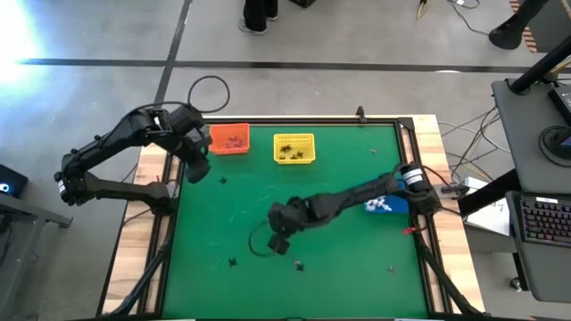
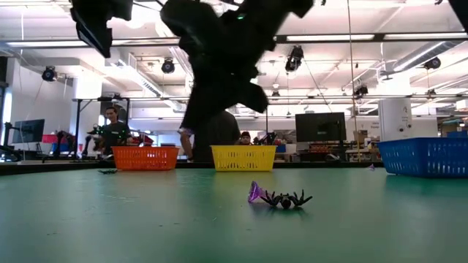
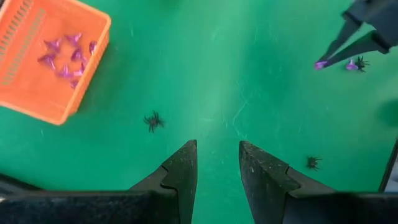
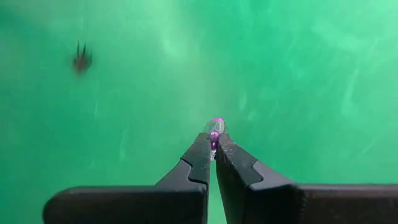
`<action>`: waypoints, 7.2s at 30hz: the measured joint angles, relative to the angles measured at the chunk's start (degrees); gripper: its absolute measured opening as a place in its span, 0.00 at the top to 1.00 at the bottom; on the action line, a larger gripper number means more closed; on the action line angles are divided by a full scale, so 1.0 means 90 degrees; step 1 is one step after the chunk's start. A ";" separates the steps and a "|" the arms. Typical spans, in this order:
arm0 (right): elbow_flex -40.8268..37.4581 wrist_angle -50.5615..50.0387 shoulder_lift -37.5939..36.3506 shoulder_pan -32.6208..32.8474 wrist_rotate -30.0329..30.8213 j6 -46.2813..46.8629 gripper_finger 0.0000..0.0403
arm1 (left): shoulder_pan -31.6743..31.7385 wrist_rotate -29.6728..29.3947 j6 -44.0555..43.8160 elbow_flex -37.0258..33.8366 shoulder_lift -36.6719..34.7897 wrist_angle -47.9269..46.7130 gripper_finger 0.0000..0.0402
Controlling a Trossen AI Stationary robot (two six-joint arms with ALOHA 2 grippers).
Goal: Sort Halloween decoration
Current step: Put the violet hat toy into the orange basket, then put the black spider toy into the yellow basket
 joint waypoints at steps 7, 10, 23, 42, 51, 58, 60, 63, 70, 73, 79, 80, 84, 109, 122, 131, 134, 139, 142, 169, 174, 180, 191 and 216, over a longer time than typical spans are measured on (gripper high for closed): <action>0.0440 -0.0006 0.0000 -0.0789 -0.0015 -0.0565 0.98 | 0.0000 -0.0329 0.0309 -0.0007 -0.0010 0.0264 0.75; 0.0635 -0.0006 0.0005 -0.1115 -0.0049 -0.0773 0.98 | 0.0000 -0.0673 0.0462 -0.0007 -0.0012 0.0264 0.75; 0.0886 0.1204 0.0047 -0.2274 -0.0525 -0.1052 0.98 | 0.0002 -0.0899 0.0867 -0.0007 -0.0005 0.0781 0.75; 0.1192 0.3036 0.1019 -0.3114 -0.1083 -0.0438 0.98 | 0.0002 -0.1001 0.1644 0.0005 0.0204 0.1559 0.75; 0.2920 0.2300 0.2192 -0.3338 -0.1546 -0.0625 0.98 | 0.0002 -0.1176 0.1644 0.0007 0.0204 0.1622 0.75; 0.4340 0.1281 0.2930 -0.3519 -0.1497 -0.0932 0.98 | 0.0003 -0.1178 0.1650 0.0007 0.0204 0.1550 0.75; 0.4652 0.1086 0.3063 -0.3551 -0.1483 -0.1099 0.98 | 0.0002 -0.1178 0.1668 0.0007 0.0202 0.1541 0.75; 0.4762 0.0954 0.3079 -0.3600 -0.1480 -0.1127 0.98 | 0.0002 -0.1178 0.1670 0.0007 0.0202 0.1499 0.75; 0.4760 0.0310 0.3075 -0.3667 -0.0991 -0.1599 0.90 | 0.0004 -0.1178 0.1860 0.0005 0.0199 0.1490 0.75; 0.4760 0.0322 0.3072 -0.3651 -0.0994 -0.1607 0.83 | 0.0005 -0.1178 0.1924 0.0005 0.0199 0.1490 0.75; 0.4760 0.0304 0.3040 -0.3666 -0.0994 -0.1529 0.72 | 0.0002 -0.1178 0.1971 0.0002 0.0199 0.1491 0.75; 0.4760 0.0281 0.3019 -0.3668 -0.0992 -0.1531 0.71 | 0.0002 -0.1178 0.1970 0.0002 0.0199 0.1490 0.75; 0.4753 0.0011 0.2679 -0.3677 -0.0995 -0.1874 0.69 | 0.0003 -0.1178 0.1914 0.0002 0.0230 0.1479 0.75; 0.4748 -0.4661 -0.0605 -0.3370 0.1340 -0.2628 0.68 | 0.0013 -0.1526 0.1537 -0.0977 0.0561 0.1147 0.75; 0.4740 -0.5261 -0.0709 -0.3299 0.1355 -0.2732 0.68 | 0.0022 -0.0947 0.0066 -0.2938 0.0464 0.2661 0.75; 0.4740 -0.5570 -0.0704 -0.3299 0.1349 -0.2871 0.68 | 0.0022 -0.0993 -0.0979 -0.3082 0.0627 0.2841 0.75; 0.4738 -0.5839 -0.0702 -0.3299 0.1348 -0.2870 0.68 | 0.0022 -0.0976 -0.1318 -0.3326 0.0741 0.3141 0.75; 0.4738 -0.6125 -0.0702 -0.3299 0.1347 -0.2868 0.68 | 0.0022 -0.0973 -0.1571 -0.3615 0.1028 0.3284 0.75; 0.4738 -0.6160 -0.0699 -0.3299 0.1347 -0.2872 0.68 | 0.0027 -0.0999 -0.1706 -0.3817 0.1250 0.3395 0.75; 0.4738 -0.6162 -0.0697 -0.3297 0.1342 -0.3211 0.68 | 0.0056 -0.1379 -0.1768 -0.3733 0.2913 0.4278 0.75; 0.4738 -0.6160 -0.0697 -0.3299 0.1342 -0.3215 0.68 | 0.0063 -0.1440 -0.1712 -0.3726 0.2989 0.4244 0.75; 0.4738 -0.6158 -0.0695 -0.3299 0.1342 -0.3281 0.68 | 0.0063 -0.1569 -0.1586 -0.3774 0.2866 0.4265 0.83; 0.4738 -0.6157 -0.0695 -0.3299 0.1342 -0.3311 0.68 | 0.0068 -0.1678 -0.1330 -0.3776 0.2876 0.4235 0.99; 0.4738 -0.6162 -0.0695 -0.3299 0.1340 -0.3368 0.68 | 0.0070 -0.0846 -0.1039 -0.3604 0.1702 0.4252 1.00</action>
